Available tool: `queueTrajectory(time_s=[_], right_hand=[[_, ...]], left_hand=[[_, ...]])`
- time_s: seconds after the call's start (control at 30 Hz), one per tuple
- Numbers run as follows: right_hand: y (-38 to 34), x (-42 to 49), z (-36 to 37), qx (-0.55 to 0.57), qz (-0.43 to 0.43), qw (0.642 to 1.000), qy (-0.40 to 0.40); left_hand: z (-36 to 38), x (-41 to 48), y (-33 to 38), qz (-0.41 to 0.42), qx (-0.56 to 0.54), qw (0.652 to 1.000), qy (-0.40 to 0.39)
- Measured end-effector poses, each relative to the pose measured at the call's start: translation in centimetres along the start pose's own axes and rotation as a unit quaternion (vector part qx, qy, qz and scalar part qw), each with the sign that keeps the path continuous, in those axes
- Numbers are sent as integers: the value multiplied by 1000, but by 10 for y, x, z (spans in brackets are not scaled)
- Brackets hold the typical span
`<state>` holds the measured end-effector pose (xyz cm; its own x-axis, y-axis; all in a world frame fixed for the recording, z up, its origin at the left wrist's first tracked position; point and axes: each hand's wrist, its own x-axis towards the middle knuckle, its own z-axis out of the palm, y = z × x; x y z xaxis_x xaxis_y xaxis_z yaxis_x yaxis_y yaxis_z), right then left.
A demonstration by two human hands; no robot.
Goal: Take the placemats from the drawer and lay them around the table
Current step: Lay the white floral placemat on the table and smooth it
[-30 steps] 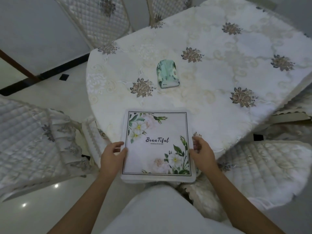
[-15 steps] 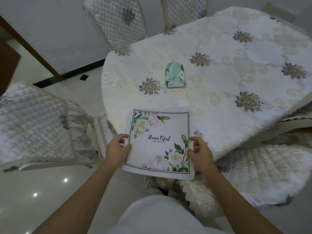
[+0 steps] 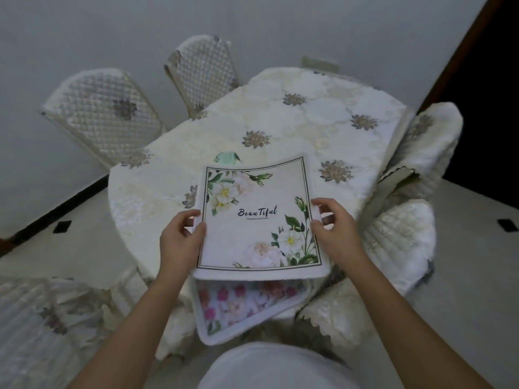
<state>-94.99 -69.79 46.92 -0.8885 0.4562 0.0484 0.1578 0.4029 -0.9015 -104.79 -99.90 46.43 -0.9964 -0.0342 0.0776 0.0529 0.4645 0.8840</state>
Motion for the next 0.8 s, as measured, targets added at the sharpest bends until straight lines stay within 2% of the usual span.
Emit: queueTrajectory(time_s=[0.2,0.3,0.43,0.6,0.8], right_hand=[[5,-71,-10,4,69,989,132],[13,-116,-29,7,111,974,200],[22,-175,-71,-5,160,947,280],[33,-236,-124,-14,188,913,362],[59,-306,-183,-4,198,887,417]], left_hand=[[13,0,-3,23,-42,993,-106],[36,-18,3,23,-77,981,-176],[78,-49,33,68,-79,959,-265],[115,-98,82,153,-90,932,-316],[157,-174,122,177,-80,908,-371]])
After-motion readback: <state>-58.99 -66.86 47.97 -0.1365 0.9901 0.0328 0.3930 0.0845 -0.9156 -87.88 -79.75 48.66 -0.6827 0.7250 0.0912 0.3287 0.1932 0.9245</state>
